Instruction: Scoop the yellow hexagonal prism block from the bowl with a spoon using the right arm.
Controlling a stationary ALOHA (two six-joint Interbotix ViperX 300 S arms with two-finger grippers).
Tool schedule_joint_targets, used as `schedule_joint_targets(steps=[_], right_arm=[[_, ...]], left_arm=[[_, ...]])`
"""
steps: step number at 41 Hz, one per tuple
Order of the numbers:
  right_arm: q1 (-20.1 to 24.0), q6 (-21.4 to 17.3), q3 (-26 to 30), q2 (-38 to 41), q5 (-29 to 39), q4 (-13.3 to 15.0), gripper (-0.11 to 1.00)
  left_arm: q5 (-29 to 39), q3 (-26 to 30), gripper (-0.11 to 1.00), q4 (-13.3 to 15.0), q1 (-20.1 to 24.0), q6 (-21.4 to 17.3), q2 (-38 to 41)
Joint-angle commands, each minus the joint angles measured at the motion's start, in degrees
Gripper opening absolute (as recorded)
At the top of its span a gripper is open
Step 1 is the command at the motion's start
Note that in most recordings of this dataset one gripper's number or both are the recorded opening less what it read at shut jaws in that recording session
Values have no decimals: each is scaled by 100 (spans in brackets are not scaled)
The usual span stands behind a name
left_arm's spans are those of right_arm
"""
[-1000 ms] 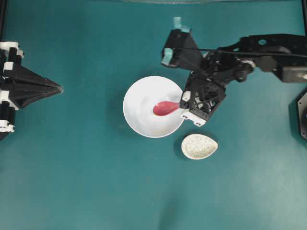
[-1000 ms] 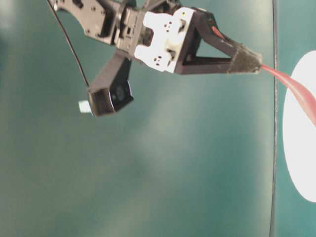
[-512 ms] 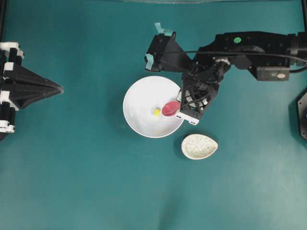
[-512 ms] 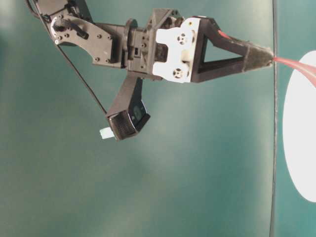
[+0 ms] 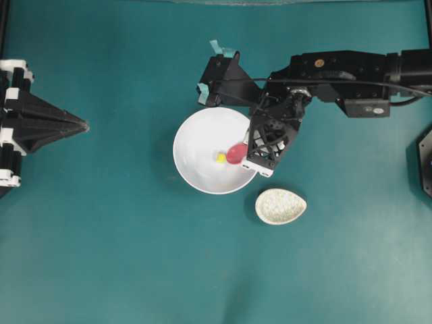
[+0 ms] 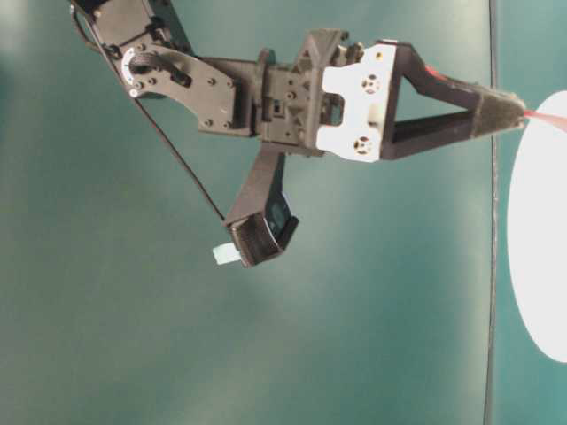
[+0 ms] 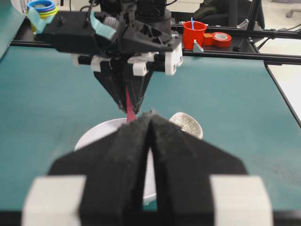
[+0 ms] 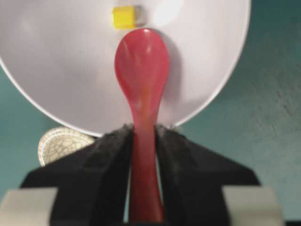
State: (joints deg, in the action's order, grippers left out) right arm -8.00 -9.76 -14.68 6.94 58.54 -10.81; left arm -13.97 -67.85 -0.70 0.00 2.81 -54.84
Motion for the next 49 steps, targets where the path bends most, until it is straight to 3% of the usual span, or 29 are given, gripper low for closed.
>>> schedule_joint_targets(steps=[1,49], right_arm=[[0,26,132,-44,-123,0,23],[114,272,44,105,-2364,9,23]], left_arm=[[-53,53,-1,-18,0,-9,44],[-53,35,-1,-18,0,0,44]])
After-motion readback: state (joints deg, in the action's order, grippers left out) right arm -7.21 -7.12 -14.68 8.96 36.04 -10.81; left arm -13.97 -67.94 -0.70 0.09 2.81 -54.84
